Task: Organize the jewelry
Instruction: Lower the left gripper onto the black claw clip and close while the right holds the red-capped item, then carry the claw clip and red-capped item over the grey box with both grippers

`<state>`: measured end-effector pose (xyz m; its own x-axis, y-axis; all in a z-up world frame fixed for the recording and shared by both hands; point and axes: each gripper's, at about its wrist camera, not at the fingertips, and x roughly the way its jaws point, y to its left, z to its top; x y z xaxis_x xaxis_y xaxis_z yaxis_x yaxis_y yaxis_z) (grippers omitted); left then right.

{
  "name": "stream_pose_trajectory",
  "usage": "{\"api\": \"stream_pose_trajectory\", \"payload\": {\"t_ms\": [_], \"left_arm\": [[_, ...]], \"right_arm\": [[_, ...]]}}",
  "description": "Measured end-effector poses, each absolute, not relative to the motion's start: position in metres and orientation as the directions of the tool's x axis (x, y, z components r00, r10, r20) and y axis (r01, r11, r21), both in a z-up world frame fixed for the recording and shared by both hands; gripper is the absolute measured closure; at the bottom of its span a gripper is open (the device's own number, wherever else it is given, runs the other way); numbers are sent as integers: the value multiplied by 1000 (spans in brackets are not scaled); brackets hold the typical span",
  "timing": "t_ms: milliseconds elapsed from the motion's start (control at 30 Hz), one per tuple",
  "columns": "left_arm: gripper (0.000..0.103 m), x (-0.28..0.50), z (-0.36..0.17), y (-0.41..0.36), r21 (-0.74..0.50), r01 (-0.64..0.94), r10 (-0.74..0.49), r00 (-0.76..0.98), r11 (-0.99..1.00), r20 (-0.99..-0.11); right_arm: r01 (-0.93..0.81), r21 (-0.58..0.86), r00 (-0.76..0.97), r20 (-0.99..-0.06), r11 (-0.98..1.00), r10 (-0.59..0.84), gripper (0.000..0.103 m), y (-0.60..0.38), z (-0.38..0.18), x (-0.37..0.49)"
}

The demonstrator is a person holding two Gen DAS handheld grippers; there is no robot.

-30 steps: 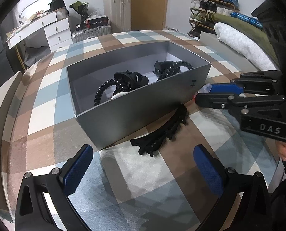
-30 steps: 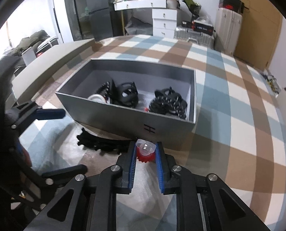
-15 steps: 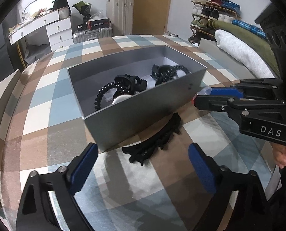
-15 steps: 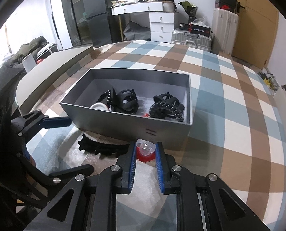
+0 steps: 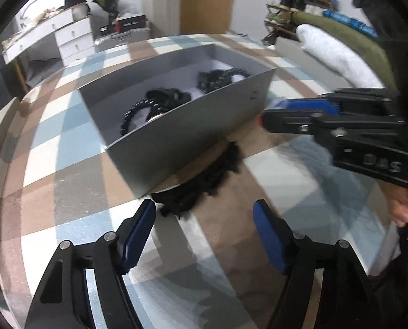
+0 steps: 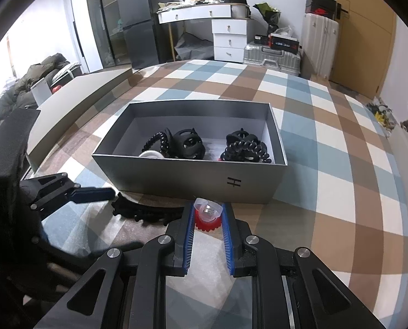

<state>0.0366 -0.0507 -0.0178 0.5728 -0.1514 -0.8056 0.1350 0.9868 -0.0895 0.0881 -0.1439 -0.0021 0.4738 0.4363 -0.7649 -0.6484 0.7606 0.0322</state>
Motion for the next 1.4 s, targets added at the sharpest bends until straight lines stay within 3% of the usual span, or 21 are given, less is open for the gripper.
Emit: {"api": "stream_pose_trajectory", "payload": {"t_ms": [433, 467, 533, 600, 1400], "left_arm": [[35, 47, -24, -52, -58, 87, -99, 598, 995, -795], [38, 47, -24, -54, -44, 89, -89, 601, 995, -794], [56, 48, -24, -55, -10, 75, -53, 607, 997, -793], [62, 48, -23, -52, -22, 72, -62, 610, 997, -790], [62, 32, 7, -46, -85, 130, -152, 686, 988, -712]], "right_arm": [[-651, 35, 475, -761, 758, 442, 85, -145, 0, 88], [-651, 34, 475, -761, 758, 442, 85, -145, 0, 88], [-650, 36, 476, -759, 759, 443, 84, -146, 1, 88], [-649, 38, 477, -758, 760, 445, 84, -146, 1, 88], [-650, 68, 519, -688, 757, 507, 84, -159, 27, 83]]}}
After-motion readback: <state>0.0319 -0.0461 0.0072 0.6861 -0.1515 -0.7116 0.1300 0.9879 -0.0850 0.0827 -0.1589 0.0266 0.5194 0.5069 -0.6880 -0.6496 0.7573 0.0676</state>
